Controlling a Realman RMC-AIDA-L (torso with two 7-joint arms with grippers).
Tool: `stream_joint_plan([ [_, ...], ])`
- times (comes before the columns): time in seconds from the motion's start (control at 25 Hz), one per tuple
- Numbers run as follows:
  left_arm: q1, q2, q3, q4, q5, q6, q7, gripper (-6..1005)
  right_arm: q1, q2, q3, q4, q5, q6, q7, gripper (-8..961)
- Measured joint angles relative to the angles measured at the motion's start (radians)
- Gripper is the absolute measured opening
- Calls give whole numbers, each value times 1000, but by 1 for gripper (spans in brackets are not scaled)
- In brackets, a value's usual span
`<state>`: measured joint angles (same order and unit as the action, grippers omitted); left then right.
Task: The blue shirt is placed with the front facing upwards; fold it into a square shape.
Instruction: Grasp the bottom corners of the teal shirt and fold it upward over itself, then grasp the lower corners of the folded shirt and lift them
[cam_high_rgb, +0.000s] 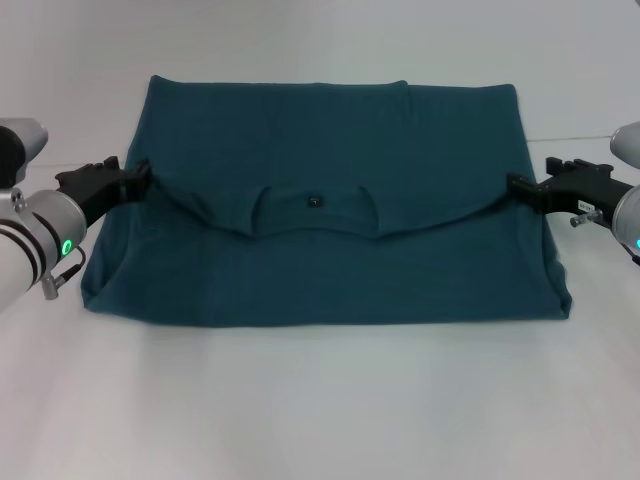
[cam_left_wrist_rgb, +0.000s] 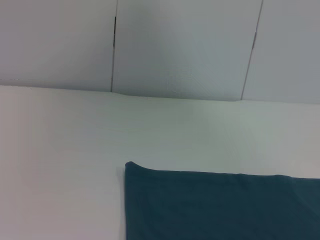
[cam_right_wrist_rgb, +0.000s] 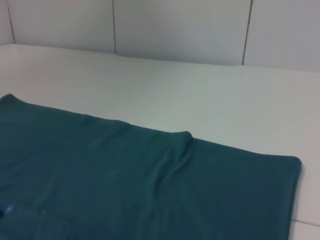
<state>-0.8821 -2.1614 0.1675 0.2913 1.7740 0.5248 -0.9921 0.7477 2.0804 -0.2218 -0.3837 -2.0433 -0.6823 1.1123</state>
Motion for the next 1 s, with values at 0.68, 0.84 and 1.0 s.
stream_joint_plan([
  [0.68, 15, 8, 4, 23, -1, 39, -46, 710, -4, -6, -23, -21, 42, -12, 52, 789],
  [0.84, 54, 26, 106, 63, 7, 112, -227, 882, -35, -4, -84, -85, 39, -92, 112, 788],
  [1.0, 116, 53, 244, 118, 7, 225, -422, 878, -85, 4, -140, -166, 38, -198, 159, 788],
])
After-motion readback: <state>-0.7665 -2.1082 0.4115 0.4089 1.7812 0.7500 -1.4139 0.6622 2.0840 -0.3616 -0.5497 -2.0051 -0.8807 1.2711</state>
